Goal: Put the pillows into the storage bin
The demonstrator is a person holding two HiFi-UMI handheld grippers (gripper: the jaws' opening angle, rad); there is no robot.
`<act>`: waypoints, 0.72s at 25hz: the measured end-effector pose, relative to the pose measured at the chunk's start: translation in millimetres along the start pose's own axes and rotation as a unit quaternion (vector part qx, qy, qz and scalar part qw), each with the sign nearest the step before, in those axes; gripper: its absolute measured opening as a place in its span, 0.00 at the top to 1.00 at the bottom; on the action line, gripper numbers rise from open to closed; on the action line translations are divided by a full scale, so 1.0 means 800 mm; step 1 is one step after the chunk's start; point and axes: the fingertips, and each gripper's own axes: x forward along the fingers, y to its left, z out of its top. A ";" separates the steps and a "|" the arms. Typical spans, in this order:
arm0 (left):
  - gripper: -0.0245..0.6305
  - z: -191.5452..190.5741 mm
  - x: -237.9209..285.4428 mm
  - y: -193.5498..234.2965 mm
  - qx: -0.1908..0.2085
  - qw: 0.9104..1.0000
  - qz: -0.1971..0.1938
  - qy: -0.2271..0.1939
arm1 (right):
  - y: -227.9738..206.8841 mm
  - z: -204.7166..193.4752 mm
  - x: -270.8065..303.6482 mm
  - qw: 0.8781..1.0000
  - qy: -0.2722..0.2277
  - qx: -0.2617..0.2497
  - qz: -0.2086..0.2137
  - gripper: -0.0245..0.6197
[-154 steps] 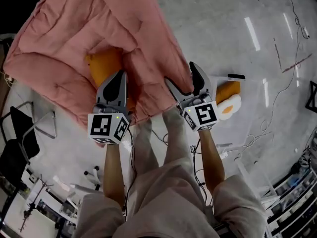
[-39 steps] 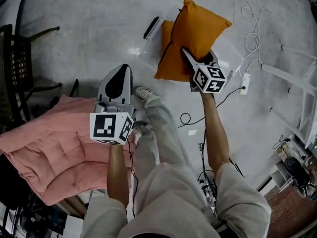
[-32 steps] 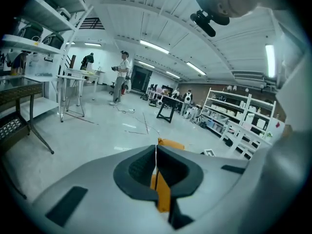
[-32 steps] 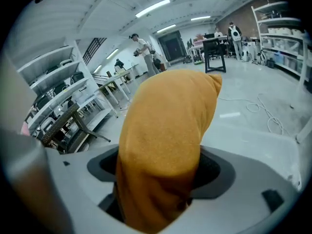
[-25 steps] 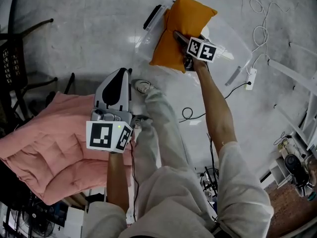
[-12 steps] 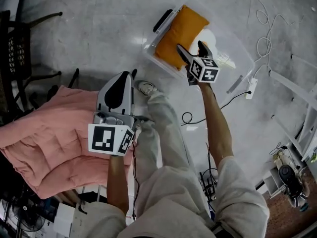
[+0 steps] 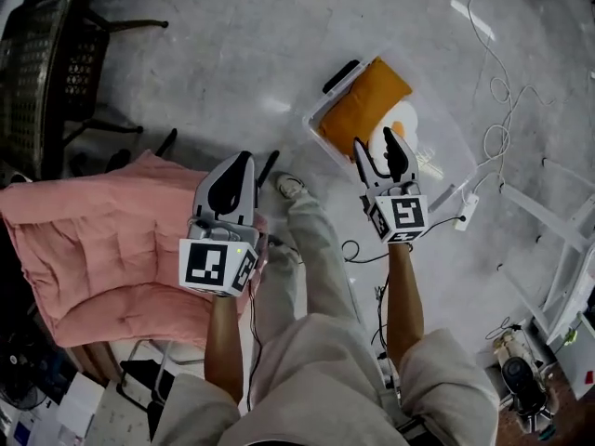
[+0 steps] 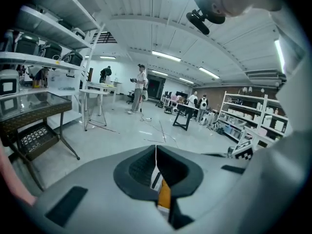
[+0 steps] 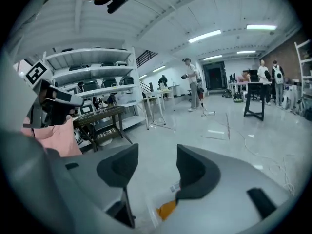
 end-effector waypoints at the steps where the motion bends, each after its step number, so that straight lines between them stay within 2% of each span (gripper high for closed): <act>1: 0.94 0.007 -0.011 0.005 -0.002 1.000 0.007 -0.005 | 0.012 0.019 -0.008 1.000 -0.004 -0.015 0.002 0.61; 5: 0.94 0.034 -0.056 0.020 -0.009 0.999 0.031 -0.020 | 0.064 0.090 -0.036 0.997 -0.016 -0.069 0.014 0.74; 10: 0.94 0.065 -0.136 0.047 -0.021 0.996 0.073 -0.036 | 0.129 0.151 -0.062 0.995 -0.024 -0.089 0.034 0.95; 13: 0.94 0.088 -0.194 0.080 -0.028 0.991 0.119 -0.061 | 0.185 0.186 -0.051 0.990 -0.034 -0.111 0.083 0.96; 18: 0.94 0.105 -0.315 0.124 -0.043 0.978 0.188 -0.083 | 0.311 0.236 -0.060 0.973 -0.043 -0.148 0.170 0.96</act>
